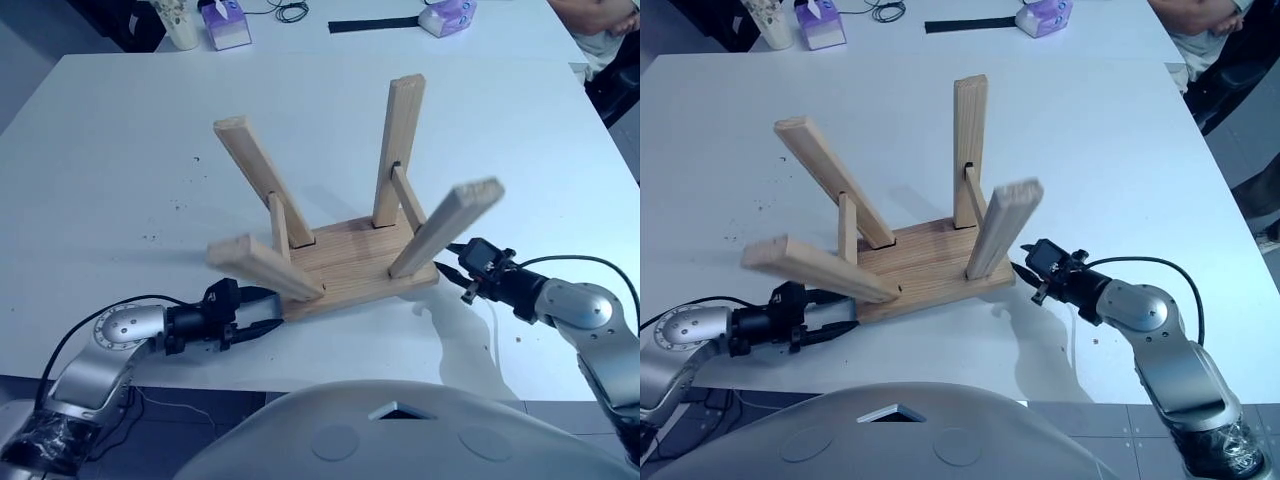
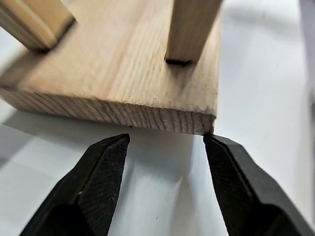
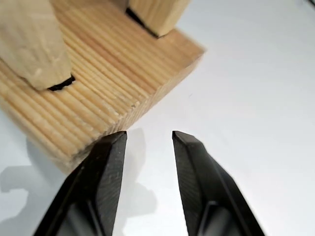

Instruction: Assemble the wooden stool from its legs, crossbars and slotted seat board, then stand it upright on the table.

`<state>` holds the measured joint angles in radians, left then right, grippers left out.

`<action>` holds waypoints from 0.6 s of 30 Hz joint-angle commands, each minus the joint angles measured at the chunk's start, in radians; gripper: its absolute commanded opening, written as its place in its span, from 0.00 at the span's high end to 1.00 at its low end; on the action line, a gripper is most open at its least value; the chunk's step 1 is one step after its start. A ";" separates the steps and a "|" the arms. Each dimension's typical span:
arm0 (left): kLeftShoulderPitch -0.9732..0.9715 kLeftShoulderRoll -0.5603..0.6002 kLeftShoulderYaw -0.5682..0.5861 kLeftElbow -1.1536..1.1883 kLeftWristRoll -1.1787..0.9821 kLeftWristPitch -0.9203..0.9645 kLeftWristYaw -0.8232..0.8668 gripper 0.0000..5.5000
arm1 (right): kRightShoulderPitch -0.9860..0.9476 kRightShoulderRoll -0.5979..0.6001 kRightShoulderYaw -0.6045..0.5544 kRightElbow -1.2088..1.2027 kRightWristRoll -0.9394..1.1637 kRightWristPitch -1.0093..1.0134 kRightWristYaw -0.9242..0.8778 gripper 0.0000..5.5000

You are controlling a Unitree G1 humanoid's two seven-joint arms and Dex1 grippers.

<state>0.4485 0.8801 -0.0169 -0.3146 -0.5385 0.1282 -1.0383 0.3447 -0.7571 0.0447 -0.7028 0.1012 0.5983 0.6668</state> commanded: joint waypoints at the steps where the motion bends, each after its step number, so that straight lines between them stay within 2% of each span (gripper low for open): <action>1: -0.019 -0.018 0.101 -0.142 -0.190 0.093 -0.006 0.49 | 0.035 -0.014 -0.001 -0.150 0.156 0.012 0.110 0.69; 5: 0.018 -0.002 0.206 -0.221 -0.306 0.195 -0.029 0.49 | 0.042 -0.032 -0.073 -0.204 0.219 0.056 0.117 0.69; 10: 0.070 0.040 0.350 -0.310 -0.488 0.342 -0.040 0.49 | 0.012 -0.047 -0.239 -0.290 0.396 0.153 0.143 0.69; 18: 0.006 0.075 0.422 -0.253 -0.516 0.432 -0.092 0.49 | -0.016 -0.117 -0.322 -0.313 0.539 0.214 0.179 0.69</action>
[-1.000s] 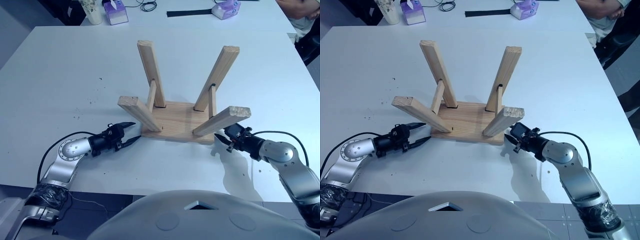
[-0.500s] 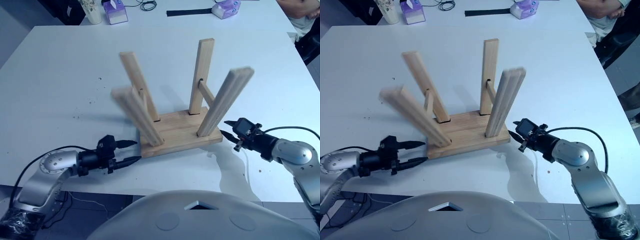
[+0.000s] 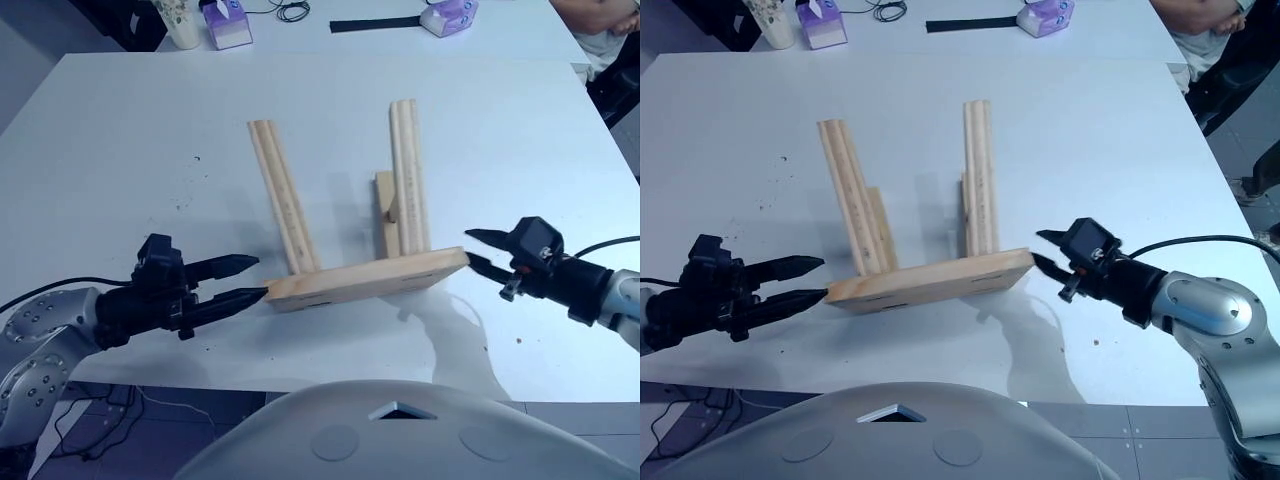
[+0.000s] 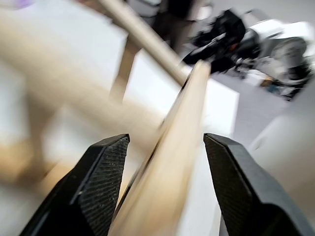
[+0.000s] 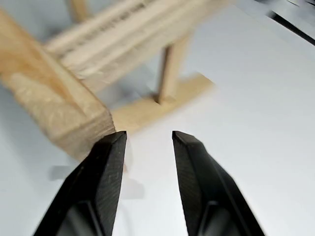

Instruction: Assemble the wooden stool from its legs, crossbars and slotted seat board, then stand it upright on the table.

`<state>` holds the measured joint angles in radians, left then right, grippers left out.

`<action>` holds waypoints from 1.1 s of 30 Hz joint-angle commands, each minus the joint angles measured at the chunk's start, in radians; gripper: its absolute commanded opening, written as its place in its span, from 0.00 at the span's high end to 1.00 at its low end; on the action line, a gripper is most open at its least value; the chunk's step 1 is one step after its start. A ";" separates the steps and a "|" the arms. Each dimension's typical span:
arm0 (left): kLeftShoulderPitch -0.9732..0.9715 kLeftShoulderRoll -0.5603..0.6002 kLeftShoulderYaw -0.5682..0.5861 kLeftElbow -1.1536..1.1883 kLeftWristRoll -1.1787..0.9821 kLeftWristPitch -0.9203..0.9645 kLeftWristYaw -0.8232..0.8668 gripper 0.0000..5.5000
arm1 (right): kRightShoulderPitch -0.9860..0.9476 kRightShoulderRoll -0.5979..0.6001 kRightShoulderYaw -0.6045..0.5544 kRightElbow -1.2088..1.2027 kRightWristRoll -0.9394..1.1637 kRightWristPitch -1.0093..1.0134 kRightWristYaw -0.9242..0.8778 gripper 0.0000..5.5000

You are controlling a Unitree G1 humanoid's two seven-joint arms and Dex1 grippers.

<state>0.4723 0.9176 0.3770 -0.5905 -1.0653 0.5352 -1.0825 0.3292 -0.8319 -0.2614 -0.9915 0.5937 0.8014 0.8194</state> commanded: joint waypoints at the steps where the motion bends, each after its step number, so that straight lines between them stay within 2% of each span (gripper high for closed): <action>1: -0.019 0.042 0.018 0.037 0.054 0.006 -0.072 0.49 | 0.012 -0.060 -0.019 -0.020 0.047 0.007 0.041 0.69; 6: -0.057 0.025 0.002 0.081 0.140 -0.035 -0.108 0.49 | 0.049 -0.124 -0.007 0.087 -0.064 -0.084 0.084 0.69; 12: -0.120 0.042 0.125 0.130 0.052 0.009 -0.120 0.49 | 0.138 -0.121 0.073 0.204 -0.257 -0.254 0.070 0.69; 15: -0.194 0.099 0.179 0.284 0.102 -0.002 -0.166 0.49 | 0.228 -0.074 0.084 0.192 -0.290 -0.311 0.052 0.60; 18: -0.162 0.157 0.183 0.413 0.239 -0.094 -0.294 0.45 | 0.277 -0.041 0.116 0.202 -0.341 -0.364 0.021 0.54; 19: -0.153 0.166 0.172 0.443 0.286 -0.139 -0.332 0.42 | 0.289 -0.035 0.124 0.203 -0.353 -0.378 0.015 0.50; 21: -0.138 0.169 0.127 0.533 0.403 -0.279 -0.409 0.37 | 0.297 -0.022 0.155 0.202 -0.372 -0.403 0.009 0.50; 28: -0.173 0.072 -0.046 0.793 0.664 -0.728 -0.510 0.37 | 0.221 -0.034 0.310 0.260 -0.446 -0.482 0.043 0.50; 33: -0.168 -0.011 -0.128 0.836 0.695 -0.838 -0.499 0.37 | 0.156 -0.060 0.356 0.325 -0.478 -0.534 0.084 0.50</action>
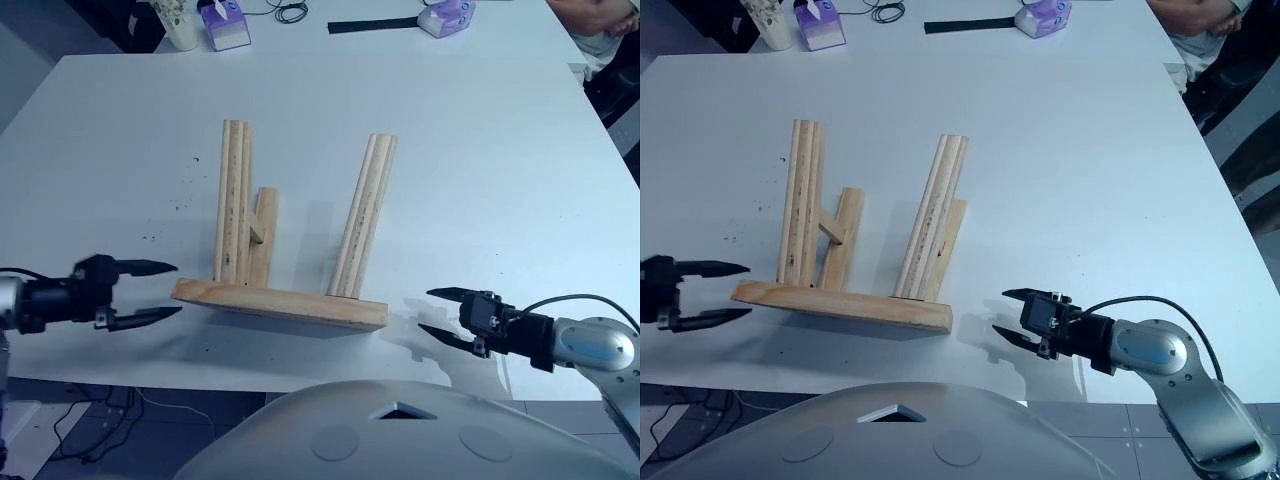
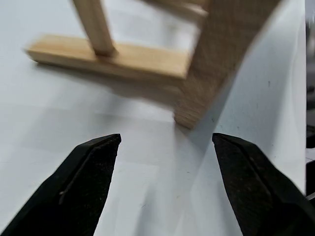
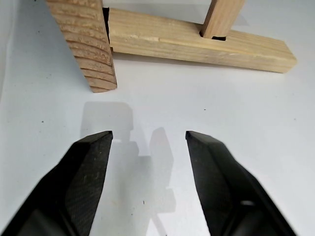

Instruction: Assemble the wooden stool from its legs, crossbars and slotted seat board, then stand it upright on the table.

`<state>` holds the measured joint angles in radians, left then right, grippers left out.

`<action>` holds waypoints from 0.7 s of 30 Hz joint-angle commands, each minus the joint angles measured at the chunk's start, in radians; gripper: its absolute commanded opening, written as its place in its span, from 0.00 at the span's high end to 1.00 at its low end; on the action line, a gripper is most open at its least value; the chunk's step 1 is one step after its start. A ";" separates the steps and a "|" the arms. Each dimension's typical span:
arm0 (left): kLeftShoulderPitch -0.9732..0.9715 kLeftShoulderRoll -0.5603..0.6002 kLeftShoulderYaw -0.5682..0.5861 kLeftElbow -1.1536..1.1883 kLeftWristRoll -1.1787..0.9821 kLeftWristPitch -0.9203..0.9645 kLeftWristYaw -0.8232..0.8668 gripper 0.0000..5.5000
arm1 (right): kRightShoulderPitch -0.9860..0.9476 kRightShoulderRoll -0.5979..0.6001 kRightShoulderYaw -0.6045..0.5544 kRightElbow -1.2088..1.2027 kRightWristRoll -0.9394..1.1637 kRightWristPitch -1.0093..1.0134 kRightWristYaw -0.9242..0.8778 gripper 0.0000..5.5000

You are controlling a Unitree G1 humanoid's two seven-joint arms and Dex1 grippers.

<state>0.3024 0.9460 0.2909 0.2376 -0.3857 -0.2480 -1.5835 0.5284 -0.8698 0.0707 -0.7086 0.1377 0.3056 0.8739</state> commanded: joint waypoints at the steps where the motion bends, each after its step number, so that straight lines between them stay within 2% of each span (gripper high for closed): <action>1: 0.011 -0.051 -0.051 0.003 0.012 -0.059 0.004 0.37 | -0.052 -0.024 0.031 0.049 -0.024 -0.045 0.036 0.50; 12: -0.006 -0.156 -0.172 -0.033 0.049 -0.083 0.097 0.37 | -0.129 -0.010 0.091 0.096 -0.029 -0.067 0.073 0.50; 21: 0.022 -0.135 -0.213 -0.078 0.023 -0.054 0.064 0.62 | -0.119 -0.016 0.109 0.114 -0.023 -0.104 0.095 0.50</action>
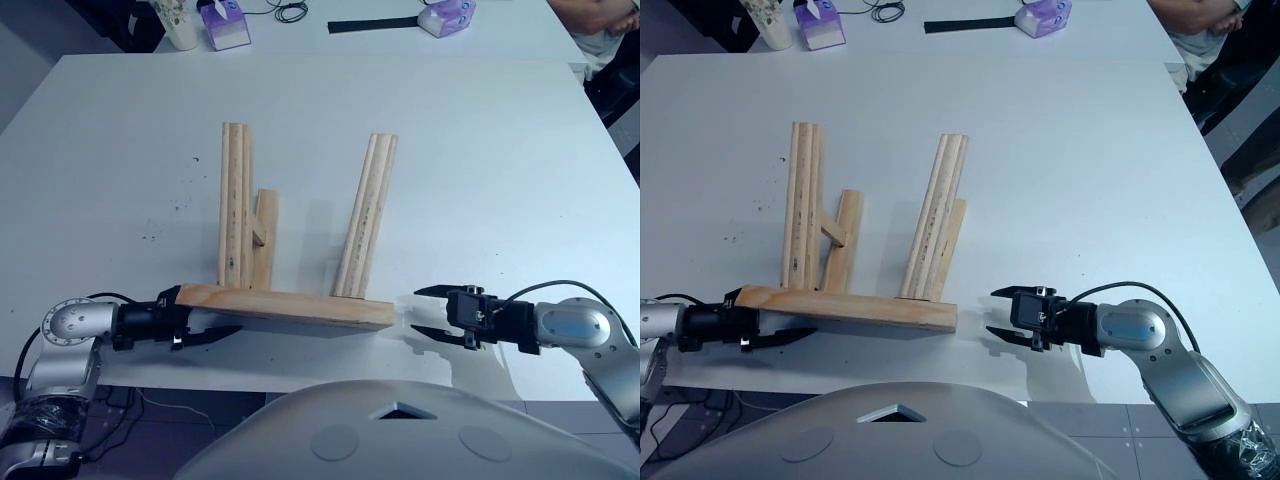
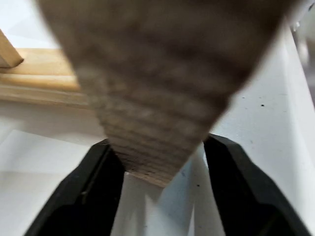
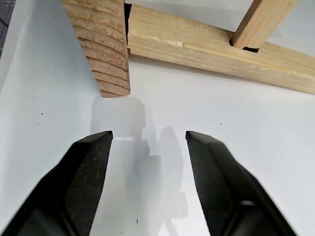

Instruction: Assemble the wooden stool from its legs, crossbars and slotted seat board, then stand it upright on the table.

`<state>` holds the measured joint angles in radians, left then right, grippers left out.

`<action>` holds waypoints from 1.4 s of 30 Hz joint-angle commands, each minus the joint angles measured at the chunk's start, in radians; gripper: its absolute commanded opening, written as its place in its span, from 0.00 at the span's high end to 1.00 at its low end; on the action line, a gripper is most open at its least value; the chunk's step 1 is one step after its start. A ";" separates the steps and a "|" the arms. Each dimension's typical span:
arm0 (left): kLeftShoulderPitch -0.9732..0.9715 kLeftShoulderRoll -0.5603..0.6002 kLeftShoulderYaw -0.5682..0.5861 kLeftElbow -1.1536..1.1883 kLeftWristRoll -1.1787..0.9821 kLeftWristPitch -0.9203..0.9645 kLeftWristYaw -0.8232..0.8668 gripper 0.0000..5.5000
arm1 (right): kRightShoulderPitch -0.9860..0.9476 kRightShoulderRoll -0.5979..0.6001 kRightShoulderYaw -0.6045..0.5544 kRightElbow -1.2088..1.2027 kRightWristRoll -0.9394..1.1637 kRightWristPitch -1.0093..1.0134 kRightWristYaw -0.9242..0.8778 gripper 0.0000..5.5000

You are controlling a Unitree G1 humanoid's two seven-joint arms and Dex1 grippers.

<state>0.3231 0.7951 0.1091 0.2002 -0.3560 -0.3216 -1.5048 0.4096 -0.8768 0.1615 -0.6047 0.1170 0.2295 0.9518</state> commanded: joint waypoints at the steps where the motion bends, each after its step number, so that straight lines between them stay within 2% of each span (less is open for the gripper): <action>1: -0.002 0.013 -0.043 -0.055 -0.006 0.026 -0.016 0.65 | 0.001 -0.007 0.028 0.010 -0.006 -0.036 0.021 0.50; 4: -0.022 0.006 -0.081 -0.087 -0.003 0.047 -0.019 0.72 | -0.001 0.004 0.059 0.011 -0.017 -0.056 0.022 0.50; 11: -0.124 0.013 -0.136 -0.037 0.009 0.043 -0.049 0.73 | -0.051 0.060 0.146 0.063 -0.083 -0.093 -0.017 0.50; 21: -0.172 -0.008 -0.188 -0.045 0.010 0.048 -0.050 0.73 | -0.090 0.107 0.185 0.105 -0.122 -0.109 -0.054 0.50; 23: -0.172 -0.016 -0.195 -0.055 0.009 0.054 -0.042 0.73 | -0.088 0.103 0.186 0.104 -0.117 -0.105 -0.049 0.54; 30: -0.165 -0.033 -0.193 -0.080 -0.004 0.077 -0.012 0.73 | -0.078 0.082 0.163 0.094 -0.075 -0.093 -0.021 0.73; 37: -0.155 -0.050 -0.183 -0.147 -0.032 0.138 0.028 0.73 | -0.067 0.095 0.124 0.069 -0.017 -0.054 -0.018 0.74; 39: -0.136 -0.048 -0.165 -0.207 -0.054 0.173 0.054 0.73 | -0.057 0.095 0.102 0.038 0.021 -0.011 -0.020 0.74; 42: -0.085 -0.030 -0.111 -0.364 -0.118 0.286 0.121 0.73 | -0.038 0.095 0.007 -0.054 0.144 0.140 -0.046 0.74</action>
<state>0.2188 0.7874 -0.0284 -0.0251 -0.3573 -0.1120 -1.4488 0.3777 -0.8093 0.2295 -0.5625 0.1537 0.2747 0.9508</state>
